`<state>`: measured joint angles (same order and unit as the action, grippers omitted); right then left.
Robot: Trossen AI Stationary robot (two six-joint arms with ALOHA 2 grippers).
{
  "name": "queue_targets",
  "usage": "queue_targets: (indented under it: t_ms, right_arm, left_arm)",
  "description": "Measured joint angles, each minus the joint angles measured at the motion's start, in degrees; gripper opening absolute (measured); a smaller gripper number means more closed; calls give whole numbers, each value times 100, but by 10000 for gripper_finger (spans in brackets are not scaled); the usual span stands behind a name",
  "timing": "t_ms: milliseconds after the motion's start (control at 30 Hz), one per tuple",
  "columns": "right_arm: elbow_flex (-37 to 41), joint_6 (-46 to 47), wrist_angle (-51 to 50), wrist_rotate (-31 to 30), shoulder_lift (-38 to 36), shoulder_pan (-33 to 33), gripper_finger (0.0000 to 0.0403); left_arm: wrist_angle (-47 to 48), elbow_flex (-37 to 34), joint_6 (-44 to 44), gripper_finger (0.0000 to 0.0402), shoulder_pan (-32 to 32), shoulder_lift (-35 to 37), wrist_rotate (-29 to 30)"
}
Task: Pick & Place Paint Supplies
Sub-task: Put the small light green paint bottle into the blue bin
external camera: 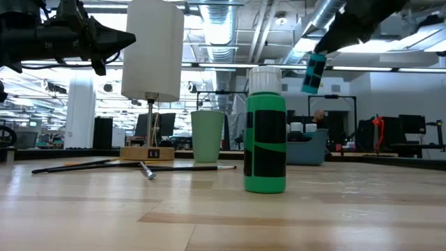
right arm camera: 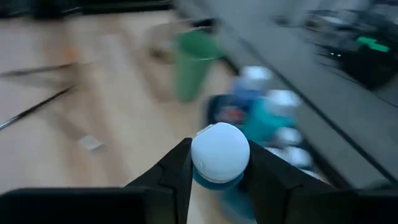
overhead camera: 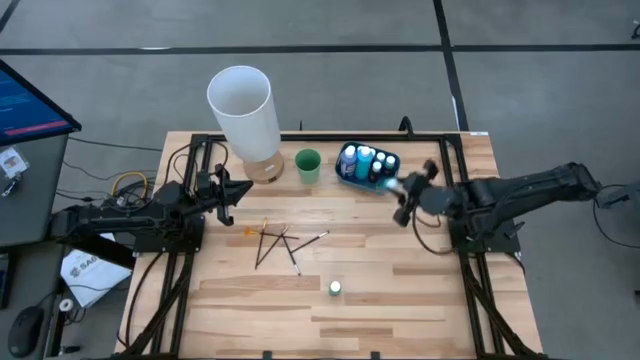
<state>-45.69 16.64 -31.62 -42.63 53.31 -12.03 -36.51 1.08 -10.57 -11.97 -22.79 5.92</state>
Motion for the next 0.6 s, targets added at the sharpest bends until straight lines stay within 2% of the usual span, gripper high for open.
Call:
queue_targets:
  t_ms: [100, 333, 467, 600]
  right_arm:
    - [0, 205, -247, -217, -156, 427, 114]
    - [112, 409, -444, -189, -78, 1289, 114]
    - [391, 370, -298, 142, -84, 1768, 114]
    - [759, 91, 404, 724, -133, 2195, 114]
  left_arm:
    - [-1, 0, 1, 2, 0, 2, 1]
    - [0, 0, 1, 2, 0, 2, -1]
    - [1, 0, 1, 2, 0, 0, 1]
    - [-1, 0, 0, 2, 2, 2, 0]
